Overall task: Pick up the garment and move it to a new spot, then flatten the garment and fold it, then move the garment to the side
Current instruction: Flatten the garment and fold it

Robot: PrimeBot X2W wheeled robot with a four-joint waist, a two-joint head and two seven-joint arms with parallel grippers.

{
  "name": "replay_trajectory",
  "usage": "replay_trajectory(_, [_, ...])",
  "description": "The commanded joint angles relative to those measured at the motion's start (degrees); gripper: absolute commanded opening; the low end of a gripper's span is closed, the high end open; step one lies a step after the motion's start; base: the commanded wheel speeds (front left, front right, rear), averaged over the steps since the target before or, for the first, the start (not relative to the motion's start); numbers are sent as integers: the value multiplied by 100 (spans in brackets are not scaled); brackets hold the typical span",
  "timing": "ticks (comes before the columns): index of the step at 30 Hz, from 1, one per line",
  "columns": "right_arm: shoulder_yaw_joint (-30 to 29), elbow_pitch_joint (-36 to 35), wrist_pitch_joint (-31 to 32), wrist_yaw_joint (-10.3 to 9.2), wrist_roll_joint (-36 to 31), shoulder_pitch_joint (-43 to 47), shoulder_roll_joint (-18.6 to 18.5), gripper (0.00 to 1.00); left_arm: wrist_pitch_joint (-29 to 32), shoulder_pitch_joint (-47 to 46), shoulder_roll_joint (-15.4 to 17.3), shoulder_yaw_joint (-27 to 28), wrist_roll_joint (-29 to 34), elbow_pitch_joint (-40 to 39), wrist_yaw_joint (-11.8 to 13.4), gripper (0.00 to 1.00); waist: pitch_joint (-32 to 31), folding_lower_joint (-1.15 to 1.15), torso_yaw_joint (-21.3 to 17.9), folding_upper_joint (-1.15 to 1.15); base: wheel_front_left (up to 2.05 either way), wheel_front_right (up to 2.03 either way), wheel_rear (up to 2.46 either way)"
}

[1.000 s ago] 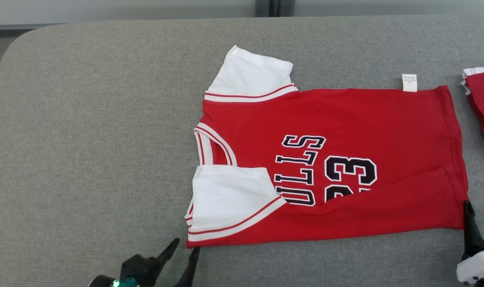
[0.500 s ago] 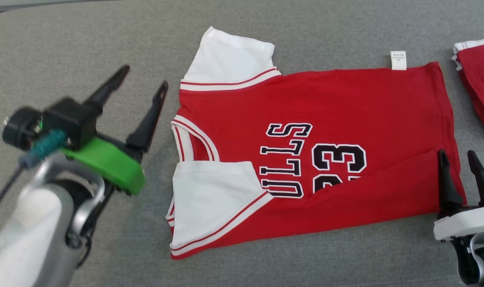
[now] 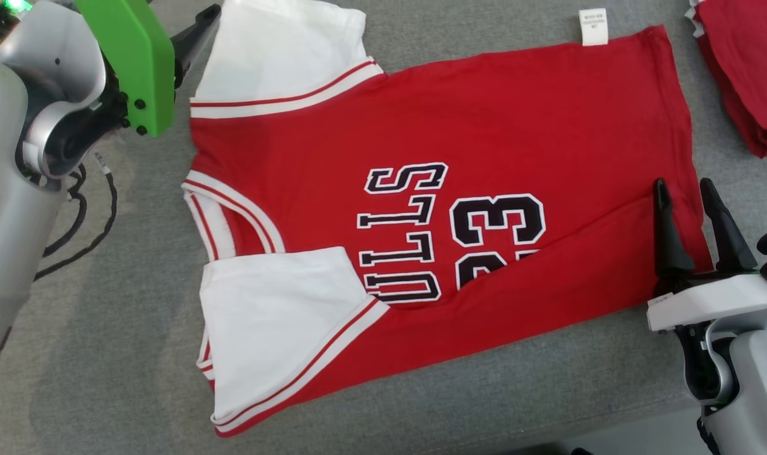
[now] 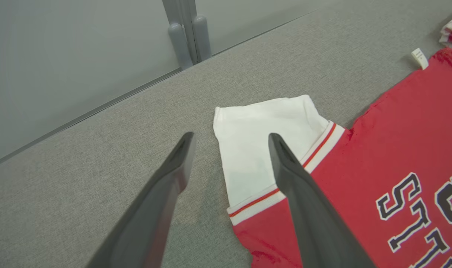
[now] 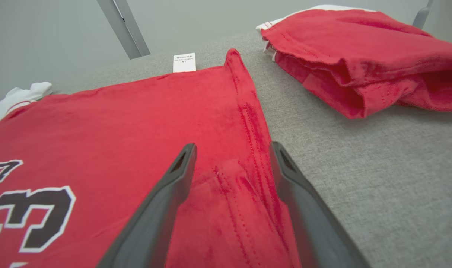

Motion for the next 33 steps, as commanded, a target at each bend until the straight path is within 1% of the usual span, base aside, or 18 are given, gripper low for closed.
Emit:
replay_trajectory(1, [23,-14,-16,-5,21,-113,51,100,21,-228,119,-118,-38,147,-14,100,392,0,-391,0,0,0,0])
replay_trajectory(4, [68,-16,-16,-5,45,-184,109,100,-23,-500,216,-376,-41,444,-14,100,508,0,-516,0,0,0,0])
replay_trajectory(8, [64,-8,-15,-5,65,-234,161,100,-240,-835,307,-633,11,839,-15,100,656,0,-602,0,0,0,0])
replay_trajectory(15, [116,2,-14,-6,84,-305,219,100,-494,-1245,349,-979,-122,1445,-15,100,838,0,-721,0,0,0,0])
replay_trajectory(23, [192,54,-1,-7,91,-349,310,100,-807,-1562,426,-1366,-74,1898,-15,100,919,0,-799,0,0,0,0])
replay_trajectory(26, [203,77,0,-8,97,-363,310,100,-858,-1640,431,-1503,-151,2004,-15,100,940,0,-822,0,0,0,0])
replay_trajectory(28, [214,82,0,-8,102,-372,309,100,-908,-1681,445,-1581,-182,2082,-15,76,947,0,-844,0,0,0,0])
replay_trajectory(29, [220,86,0,-8,105,-378,307,100,-941,-1701,458,-1627,-188,2125,-15,48,948,0,-862,0,0,0,0])
replay_trajectory(30, [226,89,0,-8,107,-385,305,100,-974,-1721,474,-1683,-176,2138,-15,42,949,0,-876,0,0,0,0])
replay_trajectory(31, [233,91,-1,-8,109,-399,300,100,-1038,-1753,495,-1736,-155,2149,-15,23,949,0,-894,0,0,0,0])
replay_trajectory(32, [233,93,-1,-8,113,-410,296,100,-1098,-1780,515,-1782,-164,2178,-15,0,947,0,-910,0,0,0,0])
replay_trajectory(33, [232,93,-1,-8,118,-411,289,100,-1128,-1789,518,-1820,-201,2201,-15,0,941,0,-919,0,0,0,0])
